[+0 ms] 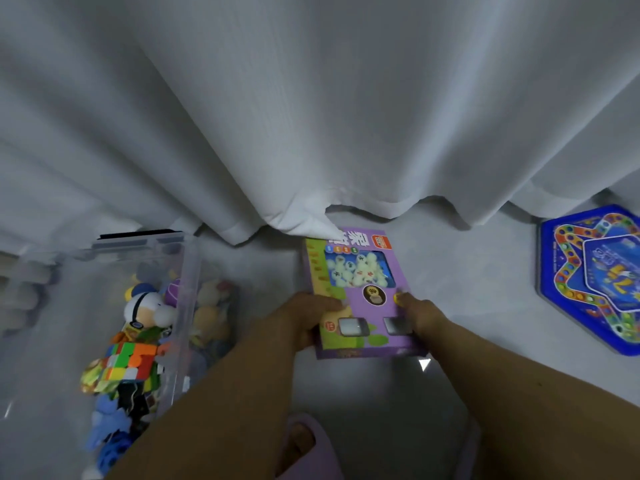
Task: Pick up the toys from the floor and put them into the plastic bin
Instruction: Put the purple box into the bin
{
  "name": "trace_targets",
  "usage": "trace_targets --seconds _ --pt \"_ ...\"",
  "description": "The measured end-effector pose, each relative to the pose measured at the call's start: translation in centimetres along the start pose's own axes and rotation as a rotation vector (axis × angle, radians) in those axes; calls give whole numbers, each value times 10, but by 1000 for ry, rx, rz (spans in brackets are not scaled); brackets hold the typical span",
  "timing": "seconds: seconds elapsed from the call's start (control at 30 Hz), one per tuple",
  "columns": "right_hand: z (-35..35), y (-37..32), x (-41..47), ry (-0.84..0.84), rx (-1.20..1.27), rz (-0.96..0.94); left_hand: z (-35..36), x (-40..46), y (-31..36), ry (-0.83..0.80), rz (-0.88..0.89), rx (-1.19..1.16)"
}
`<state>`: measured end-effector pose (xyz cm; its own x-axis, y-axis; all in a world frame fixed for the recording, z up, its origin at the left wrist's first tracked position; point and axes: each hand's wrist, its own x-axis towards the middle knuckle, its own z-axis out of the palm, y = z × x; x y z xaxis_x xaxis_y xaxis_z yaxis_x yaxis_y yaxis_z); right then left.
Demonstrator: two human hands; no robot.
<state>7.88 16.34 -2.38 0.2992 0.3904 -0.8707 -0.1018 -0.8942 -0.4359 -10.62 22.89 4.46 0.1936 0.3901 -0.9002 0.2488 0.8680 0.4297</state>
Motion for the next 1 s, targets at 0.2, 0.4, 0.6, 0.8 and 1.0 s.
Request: trace_targets --seconds 0.2,0.4,0.6,0.8,1.0 --pt "-28 -14 -56 -43 93 -35 32 -50 32 -13 91 273" --pt "-11 -54 -118 -190 52 -179 -5 -120 76 86 235 438" --pt "44 -88 -173 -347 26 -317 -92 -200 80 160 249 348" --pt "116 -102 -214 -483 -49 -392 -183 -245 32 253 311 61" --pt "172 -91 -231 -544 -171 -386 -259 -261 -34 452 323 -91"
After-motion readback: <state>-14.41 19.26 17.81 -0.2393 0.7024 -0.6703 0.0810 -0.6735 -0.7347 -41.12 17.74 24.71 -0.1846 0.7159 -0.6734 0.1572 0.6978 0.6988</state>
